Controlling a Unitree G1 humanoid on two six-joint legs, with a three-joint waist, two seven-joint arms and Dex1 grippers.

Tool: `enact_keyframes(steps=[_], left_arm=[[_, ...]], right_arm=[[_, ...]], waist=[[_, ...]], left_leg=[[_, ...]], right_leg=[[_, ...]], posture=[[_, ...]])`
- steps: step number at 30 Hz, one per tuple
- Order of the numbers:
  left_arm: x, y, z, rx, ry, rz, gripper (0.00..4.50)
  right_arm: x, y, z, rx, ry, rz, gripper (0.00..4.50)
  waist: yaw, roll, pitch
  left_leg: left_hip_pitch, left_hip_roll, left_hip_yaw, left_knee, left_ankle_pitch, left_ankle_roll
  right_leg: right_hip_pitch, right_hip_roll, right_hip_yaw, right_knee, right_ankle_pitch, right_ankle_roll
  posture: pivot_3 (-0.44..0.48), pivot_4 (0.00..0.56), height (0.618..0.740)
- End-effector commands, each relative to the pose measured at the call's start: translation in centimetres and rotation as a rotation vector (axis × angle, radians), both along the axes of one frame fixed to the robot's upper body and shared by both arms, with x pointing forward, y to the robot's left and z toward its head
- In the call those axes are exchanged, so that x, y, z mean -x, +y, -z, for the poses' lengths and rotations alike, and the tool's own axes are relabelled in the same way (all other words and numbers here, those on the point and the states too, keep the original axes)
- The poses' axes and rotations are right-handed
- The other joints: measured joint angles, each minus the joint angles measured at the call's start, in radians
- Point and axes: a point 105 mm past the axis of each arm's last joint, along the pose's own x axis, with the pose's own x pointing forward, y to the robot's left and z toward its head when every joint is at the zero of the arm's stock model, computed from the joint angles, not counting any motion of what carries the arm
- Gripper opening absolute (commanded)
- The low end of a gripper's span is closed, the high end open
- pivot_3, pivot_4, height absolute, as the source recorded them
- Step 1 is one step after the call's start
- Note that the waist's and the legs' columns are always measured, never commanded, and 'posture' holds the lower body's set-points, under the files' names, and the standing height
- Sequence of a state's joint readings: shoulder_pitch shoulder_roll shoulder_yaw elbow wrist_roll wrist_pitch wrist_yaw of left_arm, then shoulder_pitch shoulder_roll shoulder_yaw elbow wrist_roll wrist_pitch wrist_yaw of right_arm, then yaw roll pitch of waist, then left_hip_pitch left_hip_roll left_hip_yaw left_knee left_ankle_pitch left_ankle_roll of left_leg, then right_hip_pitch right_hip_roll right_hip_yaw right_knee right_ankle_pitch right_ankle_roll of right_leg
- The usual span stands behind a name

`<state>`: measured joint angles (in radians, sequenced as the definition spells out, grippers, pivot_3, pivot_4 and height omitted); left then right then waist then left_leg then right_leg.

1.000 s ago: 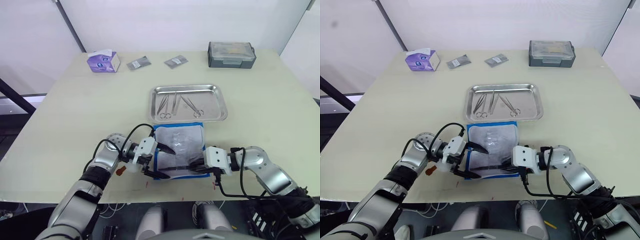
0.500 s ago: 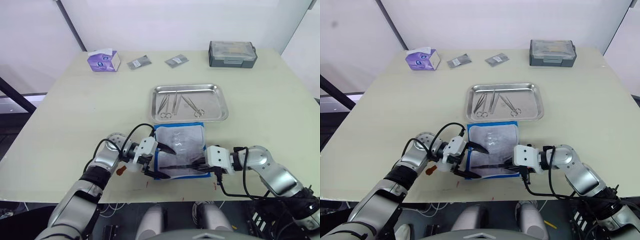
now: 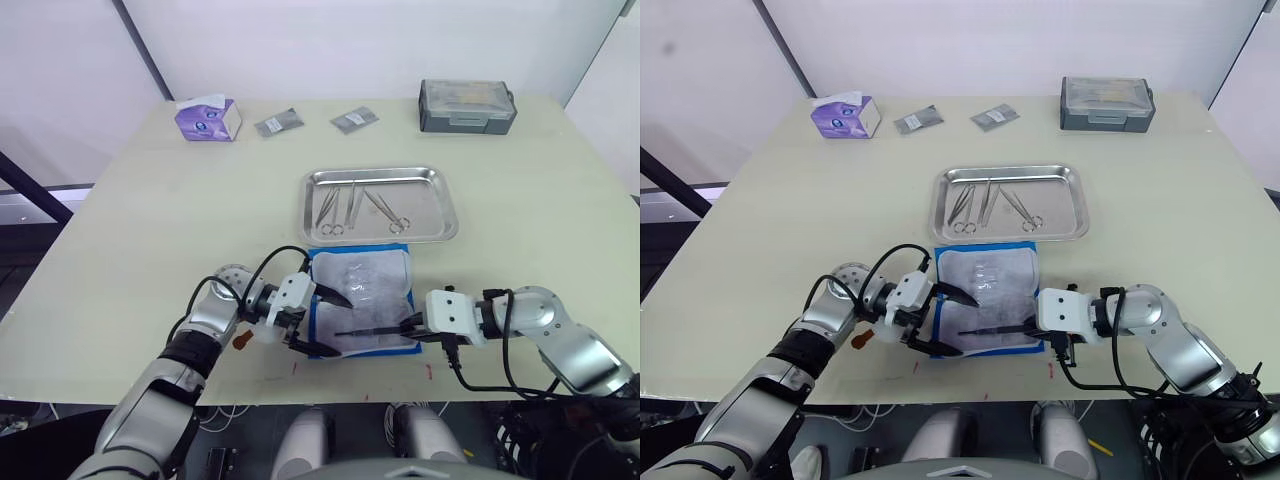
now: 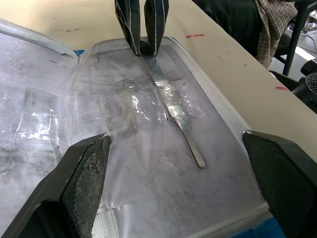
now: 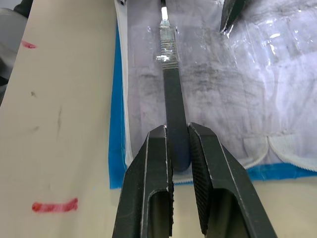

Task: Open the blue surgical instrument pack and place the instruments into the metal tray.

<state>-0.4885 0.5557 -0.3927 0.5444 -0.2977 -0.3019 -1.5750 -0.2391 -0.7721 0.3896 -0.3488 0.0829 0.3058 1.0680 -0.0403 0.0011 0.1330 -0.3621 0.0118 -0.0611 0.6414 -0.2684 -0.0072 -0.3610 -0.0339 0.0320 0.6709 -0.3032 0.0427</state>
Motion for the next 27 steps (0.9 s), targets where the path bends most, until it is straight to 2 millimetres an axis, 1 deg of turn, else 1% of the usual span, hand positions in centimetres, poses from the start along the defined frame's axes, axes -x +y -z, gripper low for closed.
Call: enact_keyframes(steps=[1, 16, 27], left_arm=[[2.8, 1.2, 4.2, -0.117, 0.197, 0.027, 4.50], [2.8, 0.9, 4.4, -0.112, 0.203, 0.027, 4.50], [2.8, 0.5, 4.5, -0.105, 0.204, 0.031, 4.50]], right_arm=[[-0.6, -0.5, -1.7, -0.001, -0.069, 0.007, 0.02], [-0.7, -1.9, -3.4, 0.024, -0.104, 0.019, 0.02], [-0.7, -2.9, -3.8, 0.051, -0.111, 0.021, 0.02]], waist=[[0.000, 0.000, 0.001], [0.002, 0.000, 0.005], [0.005, 0.000, 0.006]], left_leg=[[0.000, 0.000, 0.000, 0.000, 0.000, 0.000], [0.000, 0.000, 0.000, 0.000, 0.000, 0.000], [-0.001, -0.001, 0.000, 0.000, 0.000, 0.000]], right_leg=[[0.000, 0.000, 0.000, 0.000, 0.000, 0.000], [0.000, -0.001, 0.000, 0.000, 0.000, 0.000], [0.000, -0.001, -0.001, -0.001, 0.000, 0.001]], posture=[[0.000, 0.150, 0.734], [0.000, 0.150, 0.734], [0.000, 0.150, 0.734]])
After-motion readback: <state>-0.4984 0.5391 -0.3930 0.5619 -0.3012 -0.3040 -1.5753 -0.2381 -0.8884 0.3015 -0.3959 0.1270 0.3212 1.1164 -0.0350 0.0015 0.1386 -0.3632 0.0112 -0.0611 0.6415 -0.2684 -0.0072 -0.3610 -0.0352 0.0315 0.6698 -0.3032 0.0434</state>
